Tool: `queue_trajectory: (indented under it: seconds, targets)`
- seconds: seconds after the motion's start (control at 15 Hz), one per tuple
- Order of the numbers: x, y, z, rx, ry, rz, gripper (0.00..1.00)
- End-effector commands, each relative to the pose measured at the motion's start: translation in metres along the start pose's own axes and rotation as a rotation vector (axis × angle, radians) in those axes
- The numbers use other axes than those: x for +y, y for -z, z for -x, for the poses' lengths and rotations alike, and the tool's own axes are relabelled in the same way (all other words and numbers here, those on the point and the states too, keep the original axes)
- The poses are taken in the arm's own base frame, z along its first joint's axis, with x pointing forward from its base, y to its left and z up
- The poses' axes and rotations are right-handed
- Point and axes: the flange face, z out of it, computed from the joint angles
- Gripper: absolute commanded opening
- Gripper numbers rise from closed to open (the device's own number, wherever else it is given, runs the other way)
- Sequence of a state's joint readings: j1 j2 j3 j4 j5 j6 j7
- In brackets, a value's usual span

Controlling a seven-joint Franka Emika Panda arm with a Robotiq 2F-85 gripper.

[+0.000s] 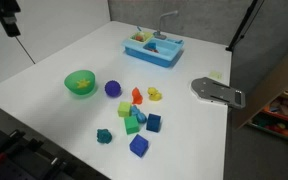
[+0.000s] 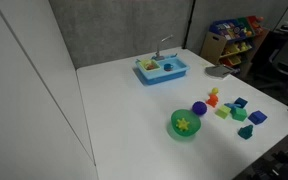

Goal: Put the orange toy animal in the bowl

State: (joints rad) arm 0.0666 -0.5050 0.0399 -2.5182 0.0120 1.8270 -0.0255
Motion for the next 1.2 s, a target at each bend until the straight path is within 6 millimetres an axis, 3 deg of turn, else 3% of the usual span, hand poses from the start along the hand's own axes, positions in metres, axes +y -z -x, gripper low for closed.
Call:
queue_trajectory:
  seconds: [0.0, 0.2, 0.47, 0.8, 1.13]
  targets:
    - [0.0, 0.0, 0.0, -0.001, 0.0, 0.0, 1.0]
    - [0.0, 0.0, 0.0, -0.001, 0.0, 0.0, 1.0]
    - [0.001, 0.005, -0.021, 0.0, -0.013, 0.001, 1.0]
    - [0.006, 0.013, -0.067, 0.018, -0.031, 0.008, 1.0]
    - [0.024, 0.02, -0.118, 0.069, -0.051, 0.019, 1.0]
